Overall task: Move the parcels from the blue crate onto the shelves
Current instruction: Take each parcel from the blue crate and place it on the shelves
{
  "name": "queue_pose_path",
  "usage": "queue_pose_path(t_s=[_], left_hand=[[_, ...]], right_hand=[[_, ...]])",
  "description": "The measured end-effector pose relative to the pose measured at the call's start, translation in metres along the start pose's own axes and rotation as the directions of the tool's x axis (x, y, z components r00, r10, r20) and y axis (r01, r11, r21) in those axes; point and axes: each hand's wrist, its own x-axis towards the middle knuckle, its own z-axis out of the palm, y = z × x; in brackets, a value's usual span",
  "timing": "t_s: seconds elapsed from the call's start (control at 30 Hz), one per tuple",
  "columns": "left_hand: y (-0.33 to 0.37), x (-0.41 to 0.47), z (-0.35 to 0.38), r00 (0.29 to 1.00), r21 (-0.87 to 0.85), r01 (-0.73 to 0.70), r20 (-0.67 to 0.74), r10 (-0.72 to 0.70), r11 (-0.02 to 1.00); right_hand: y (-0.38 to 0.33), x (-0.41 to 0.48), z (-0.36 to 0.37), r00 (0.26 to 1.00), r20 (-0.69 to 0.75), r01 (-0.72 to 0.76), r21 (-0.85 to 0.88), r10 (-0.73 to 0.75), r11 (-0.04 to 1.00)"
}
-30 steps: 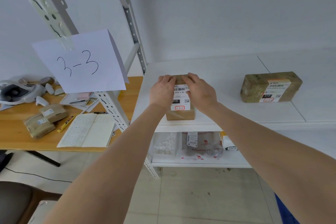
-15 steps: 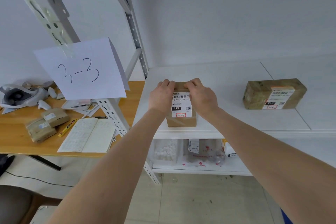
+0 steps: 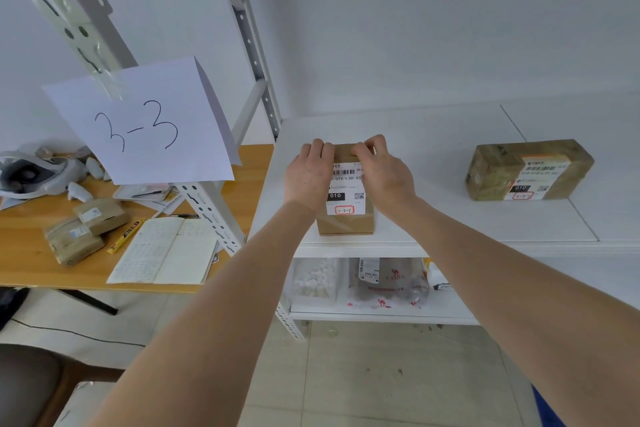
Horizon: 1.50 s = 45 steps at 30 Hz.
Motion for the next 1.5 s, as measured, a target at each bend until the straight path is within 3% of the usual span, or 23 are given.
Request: queue_pose_path(t_s=[0.63,1.0,1.4,1.5], left_hand=[[-0.009,-0.004,0.015,0.975,-0.038,-0.136,-0.181,0.127,0.99],[-0.002,-0.006,0.026,0.965,0.012,-0.067,-0.253,0.068,0.998],[0.002,-0.003,0.028,0.968,0.019,-0.028,-0.25,0.031,0.999],[0.0,-0.003,0.028,0.971,0.02,-0.032,-0.237,0.036,0.999]], right_hand=[[0.008,-0.019,0.022,0.999,-0.033,-0.035,-0.002,0.035,0.999],[-0.001,-0.04,0.045,0.977,-0.065,-0.175,0.301,0.203,0.937],[0.003,-0.033,0.04,0.99,-0.044,-0.122,0.165,0.13,0.979],[0.001,-0.023,0.034,0.984,-0.158,-0.068,0.109,0.085,0.992]])
